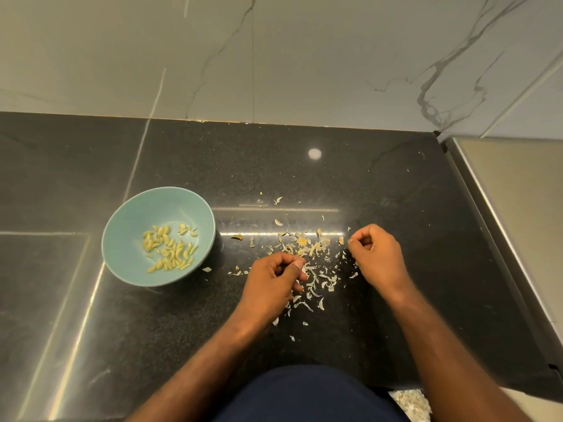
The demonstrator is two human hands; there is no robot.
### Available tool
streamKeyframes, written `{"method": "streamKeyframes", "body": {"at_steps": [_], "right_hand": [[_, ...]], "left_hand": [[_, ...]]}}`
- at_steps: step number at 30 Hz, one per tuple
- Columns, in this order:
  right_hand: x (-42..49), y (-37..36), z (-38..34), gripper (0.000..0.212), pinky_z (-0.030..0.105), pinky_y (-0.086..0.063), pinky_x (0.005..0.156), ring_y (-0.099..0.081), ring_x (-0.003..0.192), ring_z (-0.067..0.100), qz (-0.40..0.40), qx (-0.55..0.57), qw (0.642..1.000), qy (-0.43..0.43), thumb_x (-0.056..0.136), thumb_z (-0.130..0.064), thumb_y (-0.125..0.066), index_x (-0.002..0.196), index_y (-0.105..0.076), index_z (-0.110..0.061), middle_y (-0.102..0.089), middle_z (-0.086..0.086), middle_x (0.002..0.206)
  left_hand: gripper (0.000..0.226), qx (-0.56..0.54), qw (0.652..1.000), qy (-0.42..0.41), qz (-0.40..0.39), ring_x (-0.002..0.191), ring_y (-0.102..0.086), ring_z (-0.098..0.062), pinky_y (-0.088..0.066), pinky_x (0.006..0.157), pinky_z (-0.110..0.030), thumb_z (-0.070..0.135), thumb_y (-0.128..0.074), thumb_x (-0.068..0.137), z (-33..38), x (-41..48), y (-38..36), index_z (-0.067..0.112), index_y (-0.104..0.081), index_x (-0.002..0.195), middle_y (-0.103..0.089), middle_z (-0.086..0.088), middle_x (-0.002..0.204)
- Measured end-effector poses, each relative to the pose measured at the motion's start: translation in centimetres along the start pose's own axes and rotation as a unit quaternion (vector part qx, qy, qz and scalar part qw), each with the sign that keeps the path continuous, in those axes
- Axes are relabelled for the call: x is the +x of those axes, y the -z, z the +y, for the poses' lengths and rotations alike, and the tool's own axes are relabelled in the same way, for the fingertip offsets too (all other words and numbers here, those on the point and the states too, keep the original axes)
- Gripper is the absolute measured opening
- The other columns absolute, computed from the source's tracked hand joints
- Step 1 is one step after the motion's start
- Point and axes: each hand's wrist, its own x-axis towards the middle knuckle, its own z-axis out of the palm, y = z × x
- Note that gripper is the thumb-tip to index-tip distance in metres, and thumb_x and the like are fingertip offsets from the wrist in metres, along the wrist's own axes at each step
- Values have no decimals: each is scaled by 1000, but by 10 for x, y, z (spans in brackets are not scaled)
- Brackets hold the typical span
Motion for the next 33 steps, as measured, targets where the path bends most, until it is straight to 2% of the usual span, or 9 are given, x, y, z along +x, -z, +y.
{"method": "streamKeyframes", "body": {"at_steps": [4, 7, 11, 15, 21, 25, 28, 30, 33], "right_hand": [[-31, -6, -17, 27, 26, -56, 78, -67, 85, 11, -101, 87, 991, -7, 101, -15, -55, 123, -60, -30, -67, -3, 97], [-52, -14, -29, 18, 30, -58, 82, -72, 88, 16, -148, 172, 973, -31, 100, -10, -56, 107, -69, -20, -74, 4, 94], [-64, -12, -38, 12, 30, -59, 81, -74, 91, 22, -182, 308, 930, -84, 92, -2, -63, 100, -72, -6, -76, 12, 94], [-67, -6, -34, 14, 30, -58, 73, -68, 78, 20, -218, 303, 922, -102, 88, -1, -67, 100, -74, -3, -74, 12, 86], [-70, 2, -21, 11, 31, -61, 71, -72, 75, 23, -221, 221, 943, -113, 87, 0, -70, 97, -72, 0, -74, 19, 85], [-68, 4, -5, 7, 32, -62, 67, -70, 64, 17, -229, 22, 966, -115, 89, -2, -71, 84, -71, -7, -72, 12, 74], [-65, 5, -3, 10, 28, -61, 66, -69, 63, 14, -236, -106, 961, -96, 88, -6, -73, 79, -72, -11, -73, 7, 73], [-61, 4, -5, 11, 31, -63, 68, -71, 64, 17, -240, -123, 957, -111, 88, -6, -74, 78, -73, -11, -73, 9, 73], [-58, 1, -10, 13, 38, -64, 72, -74, 66, 22, -230, -140, 955, -126, 87, -6, -75, 75, -73, -11, -73, 11, 70]], "left_hand": [[12, 7, 1000, 3, -20, 66, -65, -4, -51, 59, -20, 20, -60, 98, -2, 2, -3, 20, -70, 105, -73, 2, 85], [14, 22, 998, -11, -50, 76, -70, -11, -55, 62, -22, 20, -65, 95, -4, 2, -6, 24, -70, 108, -74, 1, 93], [22, 35, 998, -37, -46, 82, -71, -11, -56, 65, -22, 20, -68, 93, -7, 2, -1, 22, -71, 115, -74, 2, 98], [10, 47, 997, -42, -51, 65, -63, -6, -54, 63, -19, 13, -68, 92, -11, 1, 0, 20, -74, 89, -72, 3, 76], [6, 129, 987, -57, -74, 62, -60, -2, -52, 65, -21, 21, -67, 94, -22, 0, -6, 21, -73, 92, -69, 4, 71], [9, 140, 988, -61, -33, 62, -61, -3, -53, 65, -26, 22, -65, 96, -27, 0, -7, 21, -72, 91, -69, 1, 69], [10, 149, 986, -73, -8, 65, -64, -8, -56, 68, -33, 23, -65, 96, -35, -1, -9, 21, -73, 91, -70, 2, 72], [8, 166, 982, -92, 14, 70, -66, -13, -58, 71, -38, 24, -66, 95, -41, -1, -11, 22, -74, 93, -70, 4, 74], [8, 192, 973, -124, 40, 69, -64, -9, -57, 69, -36, 25, -67, 94, -46, -2, -14, 23, -74, 95, -69, 9, 74]]}}
